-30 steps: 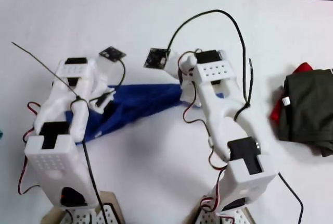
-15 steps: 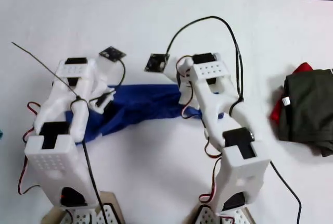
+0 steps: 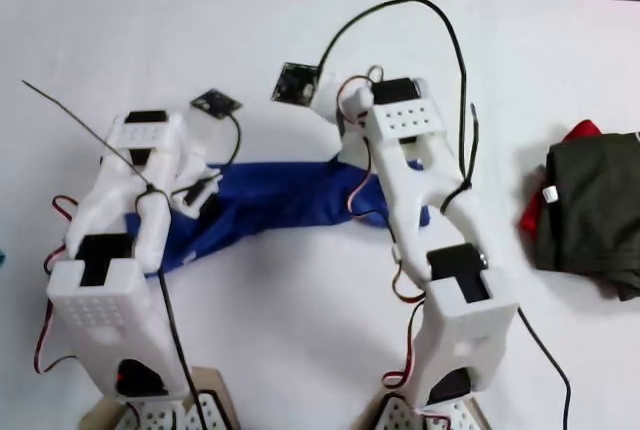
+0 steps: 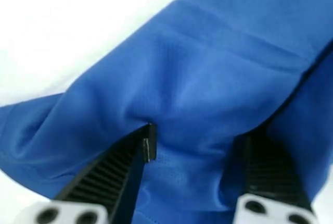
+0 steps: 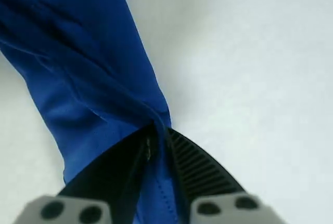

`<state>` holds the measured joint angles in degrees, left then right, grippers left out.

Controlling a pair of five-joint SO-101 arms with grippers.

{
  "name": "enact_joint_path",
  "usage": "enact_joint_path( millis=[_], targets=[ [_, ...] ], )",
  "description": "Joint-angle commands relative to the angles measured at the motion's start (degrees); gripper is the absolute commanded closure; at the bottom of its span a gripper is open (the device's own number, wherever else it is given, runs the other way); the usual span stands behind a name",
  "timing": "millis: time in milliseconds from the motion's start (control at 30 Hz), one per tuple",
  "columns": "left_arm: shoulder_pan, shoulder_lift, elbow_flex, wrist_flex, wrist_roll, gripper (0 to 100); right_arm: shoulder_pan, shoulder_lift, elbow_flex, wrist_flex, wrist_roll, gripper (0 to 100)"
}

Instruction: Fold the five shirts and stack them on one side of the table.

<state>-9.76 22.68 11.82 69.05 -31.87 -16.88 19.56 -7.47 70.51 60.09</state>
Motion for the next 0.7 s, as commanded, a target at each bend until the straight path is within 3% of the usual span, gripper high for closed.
enact_joint_path(
  millis=[0, 233, 400, 533, 667],
  targets=[
    [0.2, 1.1, 0.0, 0.8, -0.5, 71, -0.1, -0.1, -2.9, -0.7, -0.2, 96.4],
    [0.2, 1.1, 0.0, 0.8, -0.5, 71, 0.0, -0.2, -3.0, -6.1, -0.4, 91.0],
    [0.2, 1.1, 0.0, 0.8, -0.5, 71, -0.1, -0.4, -3.0, -10.3, -6.9, 90.6],
    [0.2, 1.1, 0.0, 0.8, -0.5, 71, -0.5, -1.6, -3.3, -7.6, -10.6, 83.4],
    [0.2, 1.1, 0.1, 0.8, -0.5, 71, -0.6, -5.3, -3.4, 2.1, -11.6, 78.8]
  ],
)
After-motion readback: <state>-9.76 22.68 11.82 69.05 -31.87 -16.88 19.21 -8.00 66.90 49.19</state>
